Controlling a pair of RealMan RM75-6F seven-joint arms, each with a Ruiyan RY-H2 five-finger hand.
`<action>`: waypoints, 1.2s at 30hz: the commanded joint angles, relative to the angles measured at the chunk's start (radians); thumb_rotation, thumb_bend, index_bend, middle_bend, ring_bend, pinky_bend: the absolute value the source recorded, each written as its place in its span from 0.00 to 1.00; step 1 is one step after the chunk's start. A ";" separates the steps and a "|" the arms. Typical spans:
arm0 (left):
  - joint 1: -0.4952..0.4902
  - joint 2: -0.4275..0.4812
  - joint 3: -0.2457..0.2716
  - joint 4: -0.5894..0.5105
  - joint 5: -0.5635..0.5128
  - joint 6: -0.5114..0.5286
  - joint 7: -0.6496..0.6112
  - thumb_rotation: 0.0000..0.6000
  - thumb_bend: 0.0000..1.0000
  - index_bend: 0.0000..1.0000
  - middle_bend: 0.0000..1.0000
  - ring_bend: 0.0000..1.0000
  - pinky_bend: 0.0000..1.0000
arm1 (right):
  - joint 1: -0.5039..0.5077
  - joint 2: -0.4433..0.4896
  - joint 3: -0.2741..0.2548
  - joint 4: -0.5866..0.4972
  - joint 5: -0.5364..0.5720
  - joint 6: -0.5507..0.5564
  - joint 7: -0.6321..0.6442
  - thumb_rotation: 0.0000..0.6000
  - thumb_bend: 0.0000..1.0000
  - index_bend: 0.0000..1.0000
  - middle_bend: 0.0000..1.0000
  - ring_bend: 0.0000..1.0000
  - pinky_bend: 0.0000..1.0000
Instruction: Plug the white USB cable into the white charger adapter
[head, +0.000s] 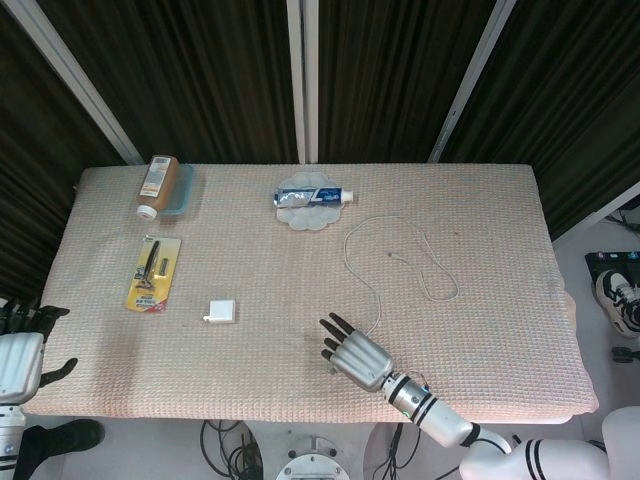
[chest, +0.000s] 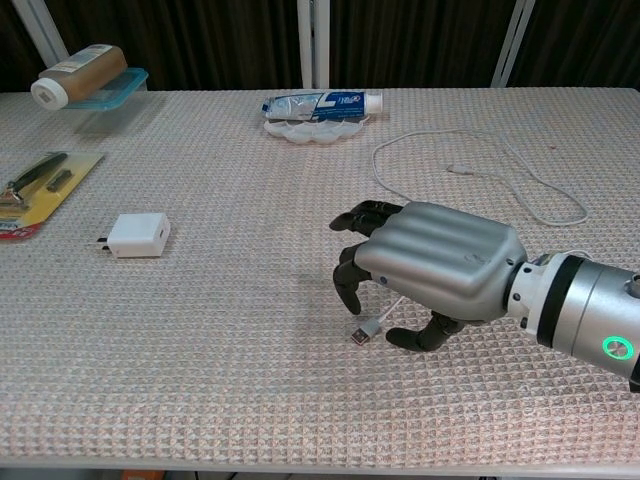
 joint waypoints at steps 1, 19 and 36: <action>-0.002 0.000 0.000 0.002 0.001 -0.002 -0.003 1.00 0.12 0.27 0.25 0.08 0.00 | 0.002 -0.015 -0.007 0.011 0.008 0.009 -0.011 1.00 0.23 0.45 0.33 0.01 0.02; -0.007 -0.002 0.001 0.015 0.001 -0.010 -0.016 1.00 0.12 0.27 0.24 0.08 0.00 | 0.017 -0.036 -0.025 0.015 0.067 0.030 -0.033 1.00 0.28 0.49 0.34 0.01 0.00; -0.008 -0.003 0.003 0.022 -0.001 -0.015 -0.023 1.00 0.12 0.27 0.24 0.08 0.00 | 0.034 -0.041 -0.035 0.008 0.100 0.045 -0.047 1.00 0.33 0.51 0.36 0.03 0.00</action>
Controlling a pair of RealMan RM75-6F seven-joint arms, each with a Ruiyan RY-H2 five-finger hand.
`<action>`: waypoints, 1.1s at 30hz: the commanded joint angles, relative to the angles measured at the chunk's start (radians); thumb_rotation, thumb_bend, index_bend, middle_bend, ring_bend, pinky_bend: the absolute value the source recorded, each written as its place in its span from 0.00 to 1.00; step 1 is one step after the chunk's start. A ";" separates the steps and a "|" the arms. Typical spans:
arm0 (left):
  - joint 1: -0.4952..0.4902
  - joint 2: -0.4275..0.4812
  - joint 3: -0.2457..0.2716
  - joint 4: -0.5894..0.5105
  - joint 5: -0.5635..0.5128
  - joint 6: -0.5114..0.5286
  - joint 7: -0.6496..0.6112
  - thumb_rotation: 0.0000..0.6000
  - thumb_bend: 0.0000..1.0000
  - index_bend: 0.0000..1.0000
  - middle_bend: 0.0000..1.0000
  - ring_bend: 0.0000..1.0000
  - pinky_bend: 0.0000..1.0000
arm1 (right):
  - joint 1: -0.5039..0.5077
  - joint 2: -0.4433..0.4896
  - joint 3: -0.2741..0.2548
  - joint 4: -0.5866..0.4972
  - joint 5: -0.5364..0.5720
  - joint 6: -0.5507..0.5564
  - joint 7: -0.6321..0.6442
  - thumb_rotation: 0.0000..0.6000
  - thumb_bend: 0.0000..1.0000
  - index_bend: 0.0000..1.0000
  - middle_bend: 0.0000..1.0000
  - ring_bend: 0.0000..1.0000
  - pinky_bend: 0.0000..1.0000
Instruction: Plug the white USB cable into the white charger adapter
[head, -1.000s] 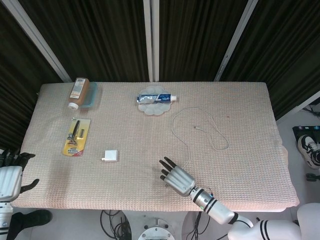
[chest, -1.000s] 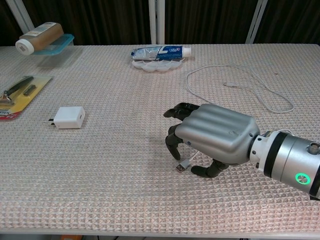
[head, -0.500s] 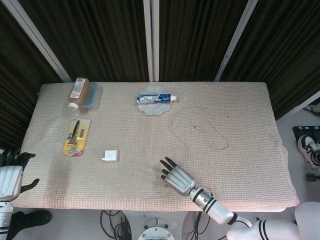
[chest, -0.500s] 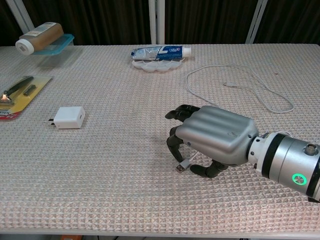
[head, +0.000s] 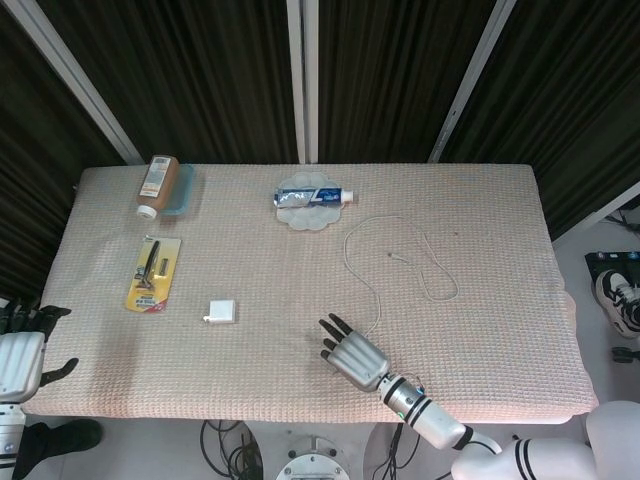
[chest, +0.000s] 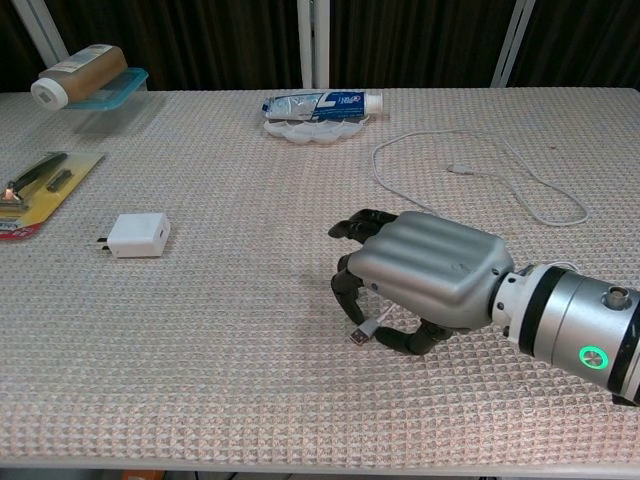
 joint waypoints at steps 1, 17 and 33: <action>0.000 0.000 0.000 0.001 -0.001 0.000 -0.001 1.00 0.12 0.27 0.24 0.08 0.00 | 0.002 -0.001 -0.002 0.001 0.003 0.002 -0.002 1.00 0.33 0.51 0.36 0.03 0.00; -0.024 0.011 -0.006 -0.013 0.007 -0.024 0.020 1.00 0.12 0.27 0.24 0.08 0.00 | -0.022 0.018 0.000 -0.006 -0.034 0.098 0.056 1.00 0.33 0.60 0.47 0.15 0.00; -0.236 0.014 -0.061 -0.083 0.036 -0.256 0.129 1.00 0.11 0.27 0.24 0.08 0.00 | -0.066 0.160 0.029 -0.090 -0.011 0.183 0.108 1.00 0.33 0.60 0.53 0.21 0.00</action>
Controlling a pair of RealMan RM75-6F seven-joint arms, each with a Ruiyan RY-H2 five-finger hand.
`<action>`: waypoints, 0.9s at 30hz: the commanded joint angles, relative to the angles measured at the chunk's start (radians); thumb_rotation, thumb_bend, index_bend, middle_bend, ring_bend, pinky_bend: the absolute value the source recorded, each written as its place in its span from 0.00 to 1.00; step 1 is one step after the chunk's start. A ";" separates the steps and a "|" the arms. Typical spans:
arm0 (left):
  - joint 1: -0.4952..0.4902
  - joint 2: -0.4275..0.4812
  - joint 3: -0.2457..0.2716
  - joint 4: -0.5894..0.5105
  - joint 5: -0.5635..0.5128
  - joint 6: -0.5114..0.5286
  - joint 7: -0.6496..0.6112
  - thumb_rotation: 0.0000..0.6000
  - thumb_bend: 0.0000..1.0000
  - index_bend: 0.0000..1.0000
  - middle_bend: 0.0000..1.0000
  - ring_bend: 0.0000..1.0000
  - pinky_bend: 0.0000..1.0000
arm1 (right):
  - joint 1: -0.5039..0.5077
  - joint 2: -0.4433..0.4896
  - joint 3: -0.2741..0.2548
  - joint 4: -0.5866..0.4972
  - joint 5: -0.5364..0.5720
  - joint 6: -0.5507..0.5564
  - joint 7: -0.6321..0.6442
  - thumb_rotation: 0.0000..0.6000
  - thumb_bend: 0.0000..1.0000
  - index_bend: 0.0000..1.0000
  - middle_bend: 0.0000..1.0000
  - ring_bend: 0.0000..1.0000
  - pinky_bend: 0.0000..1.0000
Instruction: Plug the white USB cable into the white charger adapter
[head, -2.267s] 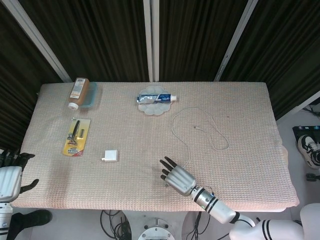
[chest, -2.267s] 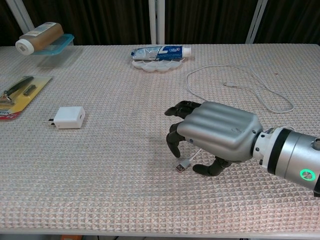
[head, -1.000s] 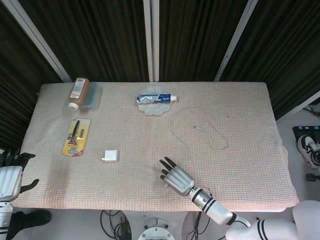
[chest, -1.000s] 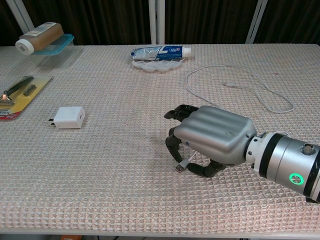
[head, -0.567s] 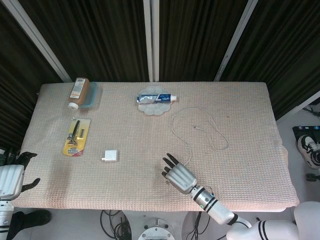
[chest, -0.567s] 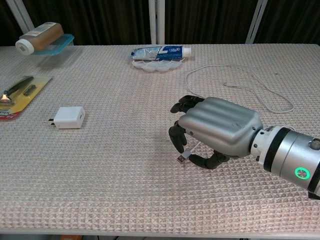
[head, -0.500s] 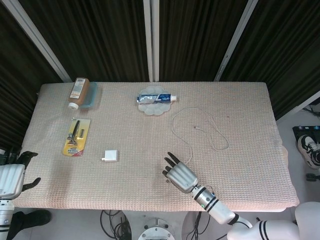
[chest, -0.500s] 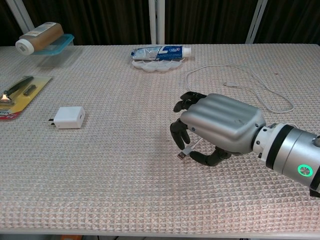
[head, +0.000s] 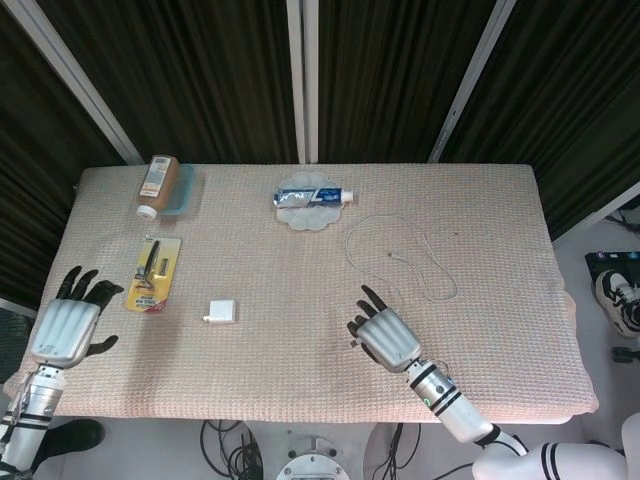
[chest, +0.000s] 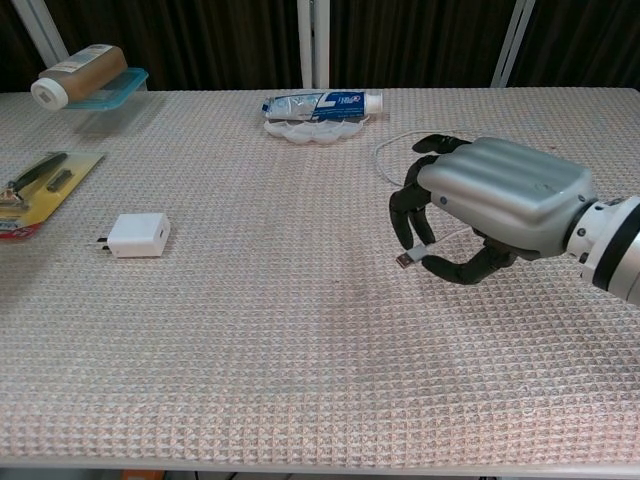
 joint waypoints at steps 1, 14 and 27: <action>-0.084 -0.025 -0.025 -0.004 -0.007 -0.099 0.021 1.00 0.11 0.27 0.24 0.08 0.00 | -0.018 0.051 0.014 -0.036 0.014 0.029 0.018 1.00 0.33 0.60 0.53 0.21 0.00; -0.297 -0.196 -0.058 0.088 -0.115 -0.363 0.077 1.00 0.11 0.27 0.24 0.08 0.00 | -0.063 0.276 0.100 -0.162 0.054 0.144 0.026 1.00 0.33 0.60 0.53 0.21 0.00; -0.356 -0.326 -0.054 0.132 -0.362 -0.400 0.190 1.00 0.12 0.28 0.25 0.09 0.00 | -0.086 0.330 0.095 -0.167 0.053 0.154 0.078 1.00 0.33 0.60 0.53 0.21 0.00</action>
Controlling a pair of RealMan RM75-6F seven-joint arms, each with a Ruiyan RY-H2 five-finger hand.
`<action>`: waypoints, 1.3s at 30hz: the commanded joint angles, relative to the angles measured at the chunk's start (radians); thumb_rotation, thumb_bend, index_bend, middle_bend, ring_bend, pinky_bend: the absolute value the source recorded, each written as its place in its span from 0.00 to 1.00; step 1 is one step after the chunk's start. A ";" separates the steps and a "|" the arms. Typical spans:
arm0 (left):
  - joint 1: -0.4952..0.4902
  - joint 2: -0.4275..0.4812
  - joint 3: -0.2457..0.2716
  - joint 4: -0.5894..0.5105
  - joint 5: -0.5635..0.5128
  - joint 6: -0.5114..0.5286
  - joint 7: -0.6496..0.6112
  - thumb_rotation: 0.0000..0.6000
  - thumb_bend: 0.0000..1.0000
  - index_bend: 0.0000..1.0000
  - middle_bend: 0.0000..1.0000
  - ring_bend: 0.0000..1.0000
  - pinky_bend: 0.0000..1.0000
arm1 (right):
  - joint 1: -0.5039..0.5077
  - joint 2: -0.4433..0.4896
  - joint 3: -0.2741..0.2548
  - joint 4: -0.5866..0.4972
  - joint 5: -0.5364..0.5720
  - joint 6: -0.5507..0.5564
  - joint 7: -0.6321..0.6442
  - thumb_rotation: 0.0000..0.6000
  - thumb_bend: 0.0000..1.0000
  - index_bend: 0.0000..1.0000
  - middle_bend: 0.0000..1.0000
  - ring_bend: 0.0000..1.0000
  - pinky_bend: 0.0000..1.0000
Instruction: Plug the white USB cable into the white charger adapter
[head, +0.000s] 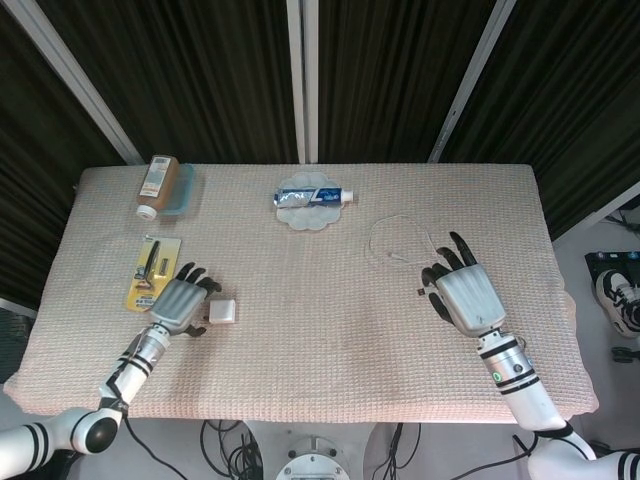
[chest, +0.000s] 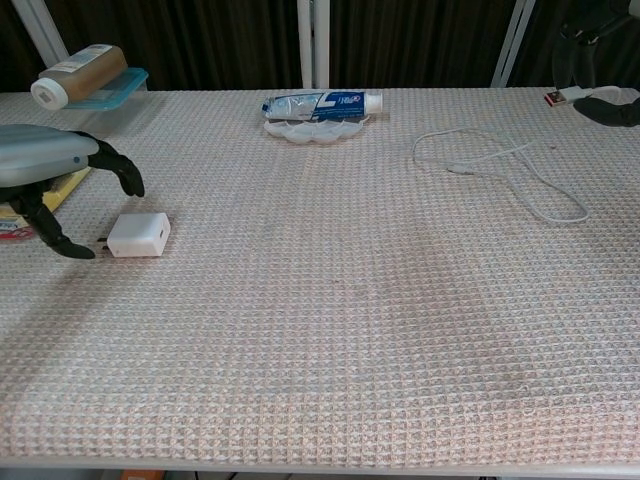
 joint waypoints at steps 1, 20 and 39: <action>-0.017 -0.036 -0.001 0.021 -0.040 0.005 0.016 1.00 0.12 0.29 0.25 0.10 0.01 | -0.002 -0.001 -0.004 0.004 -0.003 -0.002 0.008 1.00 0.33 0.60 0.53 0.21 0.00; -0.068 -0.076 0.031 0.021 -0.138 0.028 0.072 1.00 0.22 0.34 0.28 0.10 0.02 | -0.017 -0.009 -0.011 0.030 -0.008 0.000 0.062 1.00 0.33 0.60 0.53 0.21 0.00; -0.108 -0.076 0.047 0.007 -0.184 0.027 0.073 1.00 0.27 0.39 0.32 0.13 0.02 | -0.028 -0.020 -0.012 0.051 -0.005 0.001 0.091 1.00 0.33 0.60 0.53 0.21 0.00</action>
